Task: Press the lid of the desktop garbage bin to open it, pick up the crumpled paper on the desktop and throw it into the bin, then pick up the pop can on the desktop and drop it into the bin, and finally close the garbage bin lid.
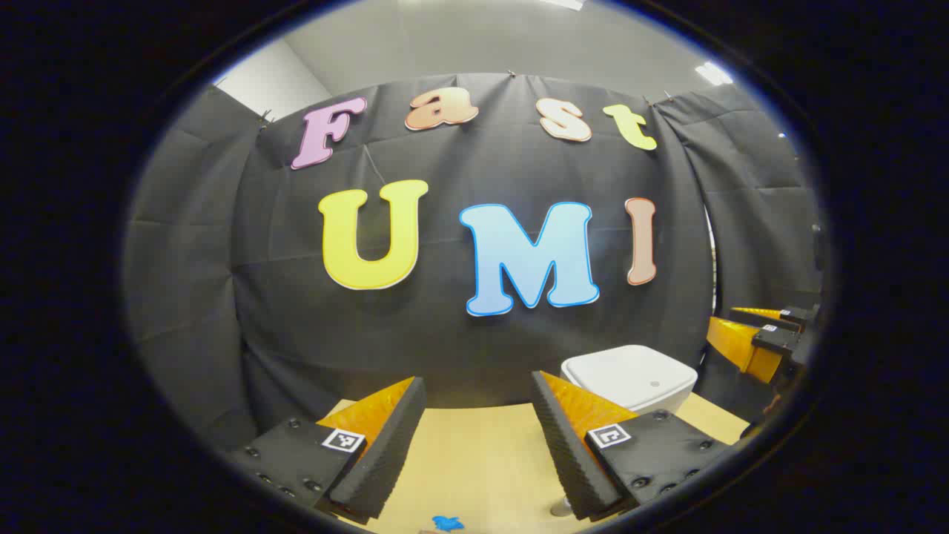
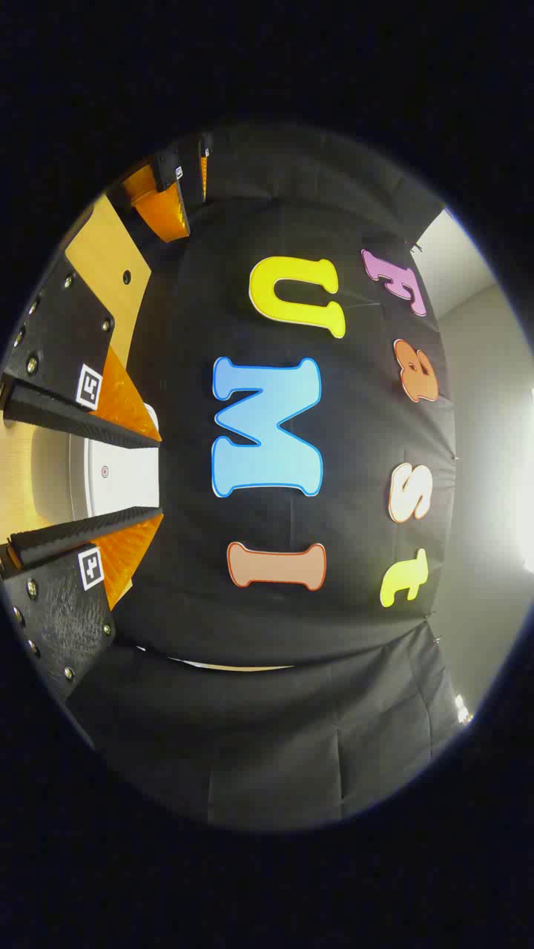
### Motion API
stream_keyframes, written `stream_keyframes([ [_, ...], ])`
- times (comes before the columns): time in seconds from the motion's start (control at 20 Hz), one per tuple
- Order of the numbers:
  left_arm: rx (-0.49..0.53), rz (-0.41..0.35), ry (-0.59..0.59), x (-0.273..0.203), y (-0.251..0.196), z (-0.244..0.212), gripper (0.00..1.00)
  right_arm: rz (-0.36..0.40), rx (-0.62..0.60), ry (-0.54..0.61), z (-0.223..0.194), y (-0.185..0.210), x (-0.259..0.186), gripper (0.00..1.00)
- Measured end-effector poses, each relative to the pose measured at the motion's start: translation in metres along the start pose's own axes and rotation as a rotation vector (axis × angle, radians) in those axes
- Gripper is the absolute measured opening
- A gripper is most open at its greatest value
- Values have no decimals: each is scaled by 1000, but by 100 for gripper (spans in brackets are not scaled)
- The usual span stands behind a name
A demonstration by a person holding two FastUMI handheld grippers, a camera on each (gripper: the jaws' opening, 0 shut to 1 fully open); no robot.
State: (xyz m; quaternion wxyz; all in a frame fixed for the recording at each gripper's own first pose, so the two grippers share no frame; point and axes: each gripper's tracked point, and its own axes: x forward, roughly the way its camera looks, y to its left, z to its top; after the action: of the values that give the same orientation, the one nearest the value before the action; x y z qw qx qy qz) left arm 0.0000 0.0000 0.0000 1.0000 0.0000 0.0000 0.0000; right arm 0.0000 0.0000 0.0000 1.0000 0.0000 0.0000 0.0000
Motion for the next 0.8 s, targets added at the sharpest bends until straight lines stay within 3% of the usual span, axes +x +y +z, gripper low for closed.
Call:
stream_keyframes([
  [0.1,1,0,-1,1,-2,-1,95,19,5,0,0,2,3,22],
  [0.25,1,-6,-5,0,-7,1,95,2,-5,-9,0,-3,6,19],
  [0.3,1,-7,-6,2,-7,0,95,12,1,-8,1,1,9,3],
  [0.8,-1,-1,-20,4,-4,3,95,44,19,46,-18,0,29,6],
])
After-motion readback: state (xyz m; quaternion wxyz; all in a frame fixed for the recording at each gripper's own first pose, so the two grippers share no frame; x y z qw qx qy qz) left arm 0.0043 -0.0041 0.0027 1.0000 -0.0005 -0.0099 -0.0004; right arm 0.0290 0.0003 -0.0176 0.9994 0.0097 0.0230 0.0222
